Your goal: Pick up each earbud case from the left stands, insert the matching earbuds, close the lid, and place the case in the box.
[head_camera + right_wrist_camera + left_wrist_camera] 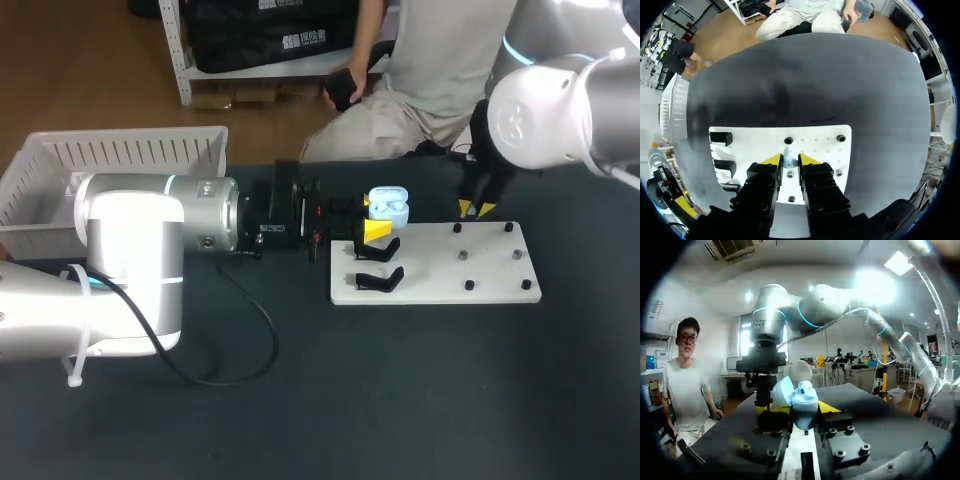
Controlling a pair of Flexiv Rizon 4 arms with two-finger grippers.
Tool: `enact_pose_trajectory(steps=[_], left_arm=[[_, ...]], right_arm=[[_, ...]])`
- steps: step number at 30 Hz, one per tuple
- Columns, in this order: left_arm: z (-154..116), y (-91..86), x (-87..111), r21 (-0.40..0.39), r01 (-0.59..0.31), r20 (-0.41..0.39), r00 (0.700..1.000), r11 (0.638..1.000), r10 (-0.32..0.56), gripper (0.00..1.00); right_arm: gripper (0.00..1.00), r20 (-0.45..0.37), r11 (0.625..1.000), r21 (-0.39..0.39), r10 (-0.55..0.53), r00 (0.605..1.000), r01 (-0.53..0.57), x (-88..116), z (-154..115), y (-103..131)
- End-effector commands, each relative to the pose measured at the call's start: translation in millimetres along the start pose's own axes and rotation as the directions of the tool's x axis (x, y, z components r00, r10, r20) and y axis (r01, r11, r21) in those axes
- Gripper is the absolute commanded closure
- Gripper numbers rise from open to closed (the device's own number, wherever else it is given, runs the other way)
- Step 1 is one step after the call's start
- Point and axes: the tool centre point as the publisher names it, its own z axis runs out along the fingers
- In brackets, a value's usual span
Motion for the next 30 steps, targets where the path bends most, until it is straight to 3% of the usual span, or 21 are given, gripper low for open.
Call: enact_pose_trajectory(steps=[1,9,15,23,30], left_arm=[[0.8,-0.8,0.6,-0.005,-0.003,0.003,1.0,1.0,0.003,1.0],[0.8,-0.8,0.6,-0.005,-0.003,0.003,1.0,1.0,0.003,1.0],[0.8,-0.8,0.6,-0.005,-0.003,0.003,1.0,1.0,0.003,1.0],[0.8,-0.8,0.6,-0.005,-0.003,0.003,1.0,1.0,0.003,1.0],[0.8,-0.8,0.6,-0.005,-0.003,0.003,1.0,1.0,0.003,1.0]], right_arm=[[1.0,0.059,1.0,-0.004,0.004,0.998,-0.004,28.4,-33.2,-4.5],[1.0,0.116,0.998,0.055,-0.016,0.993,0.01,69.0,-82.8,16.5],[1.0,0.115,0.992,0.096,0.069,0.991,-0.08,90.9,-101.0,21.6],[1.0,0.127,0.992,0.077,0.088,0.988,-0.098,113.8,-123.1,27.5],[1.0,0.126,0.992,0.077,0.091,0.988,-0.102,117.3,-127.3,31.1]])
